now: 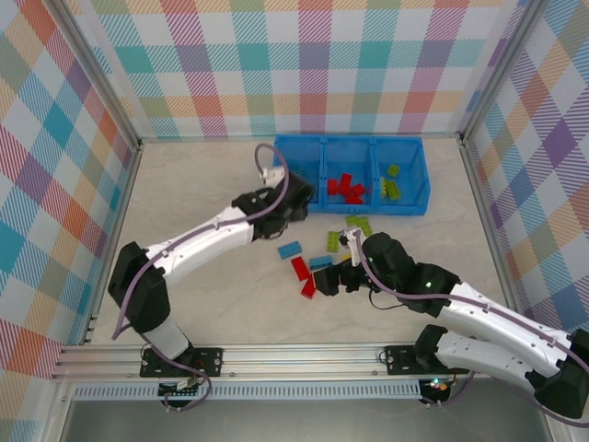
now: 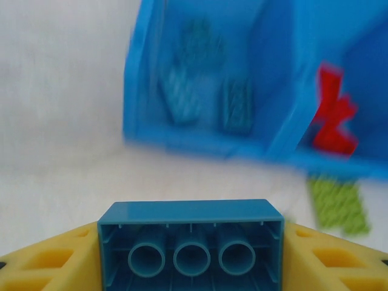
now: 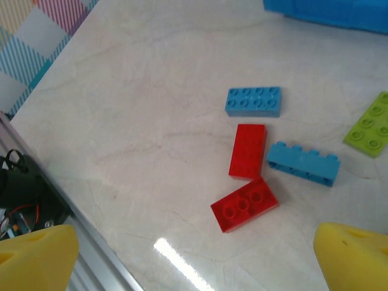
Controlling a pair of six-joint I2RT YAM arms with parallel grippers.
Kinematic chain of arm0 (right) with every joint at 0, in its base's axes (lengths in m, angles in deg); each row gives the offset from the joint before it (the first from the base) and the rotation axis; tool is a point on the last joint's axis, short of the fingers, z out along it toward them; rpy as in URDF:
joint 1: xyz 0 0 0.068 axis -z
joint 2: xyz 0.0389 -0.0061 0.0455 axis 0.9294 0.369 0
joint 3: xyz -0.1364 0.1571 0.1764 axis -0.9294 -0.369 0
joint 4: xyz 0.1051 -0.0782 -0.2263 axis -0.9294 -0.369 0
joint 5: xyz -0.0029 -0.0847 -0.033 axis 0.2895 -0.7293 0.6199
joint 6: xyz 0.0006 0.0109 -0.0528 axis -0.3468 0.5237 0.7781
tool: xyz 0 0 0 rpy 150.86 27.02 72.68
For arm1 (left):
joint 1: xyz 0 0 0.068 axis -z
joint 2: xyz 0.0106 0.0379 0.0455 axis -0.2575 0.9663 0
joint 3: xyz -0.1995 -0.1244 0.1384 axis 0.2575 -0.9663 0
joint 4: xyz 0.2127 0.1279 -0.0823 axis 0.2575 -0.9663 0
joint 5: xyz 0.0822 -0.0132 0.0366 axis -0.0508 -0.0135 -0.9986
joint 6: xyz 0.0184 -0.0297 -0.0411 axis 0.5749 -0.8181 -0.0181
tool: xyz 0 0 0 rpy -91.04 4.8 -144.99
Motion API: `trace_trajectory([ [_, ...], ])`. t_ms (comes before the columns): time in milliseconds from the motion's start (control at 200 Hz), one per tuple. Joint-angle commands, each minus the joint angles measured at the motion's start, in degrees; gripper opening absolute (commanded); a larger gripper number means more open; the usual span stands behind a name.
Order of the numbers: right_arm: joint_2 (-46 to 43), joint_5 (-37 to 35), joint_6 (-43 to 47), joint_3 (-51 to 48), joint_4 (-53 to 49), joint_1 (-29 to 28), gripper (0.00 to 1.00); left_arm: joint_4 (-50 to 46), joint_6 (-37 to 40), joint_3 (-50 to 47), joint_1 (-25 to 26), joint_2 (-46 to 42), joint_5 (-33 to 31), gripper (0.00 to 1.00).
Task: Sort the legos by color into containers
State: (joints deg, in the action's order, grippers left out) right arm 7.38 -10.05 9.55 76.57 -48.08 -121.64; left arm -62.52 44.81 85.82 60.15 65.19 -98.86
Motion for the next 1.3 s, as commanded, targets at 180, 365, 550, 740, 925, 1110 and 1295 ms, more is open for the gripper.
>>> trace_trajectory([
  [180,-1.2,-2.0,-3.1,0.2,0.5,-0.3,1.0,1.2,9.2,24.8,-8.3,24.7,-3.4,0.55],
  [365,-3.0,-1.2,-4.4,-0.8,-1.4,-0.4,1.0,-2.3,11.7,40.7,-9.5,35.3,-0.2,0.58],
  [550,-3.9,-6.5,-8.1,-1.8,-4.9,-0.4,1.0,-2.7,11.4,43.4,-9.7,34.5,2.6,0.78],
  [740,-4.6,-18.0,-16.0,-2.2,-11.4,-0.3,1.0,0.0,10.3,34.4,-9.3,23.8,6.1,0.79],
  [925,-3.0,-25.7,-23.8,-3.2,-15.2,0.7,1.0,16.0,17.2,6.0,-4.2,-0.2,8.4,0.78],
  [1110,9.5,-29.1,-36.7,-1.5,-20.4,5.2,1.0,21.7,33.7,-15.3,3.6,-22.8,18.8,0.78],
  [1295,24.2,-28.3,-42.7,3.6,-21.2,8.6,1.0,3.3,51.7,-22.5,8.8,-37.9,35.3,0.88],
])
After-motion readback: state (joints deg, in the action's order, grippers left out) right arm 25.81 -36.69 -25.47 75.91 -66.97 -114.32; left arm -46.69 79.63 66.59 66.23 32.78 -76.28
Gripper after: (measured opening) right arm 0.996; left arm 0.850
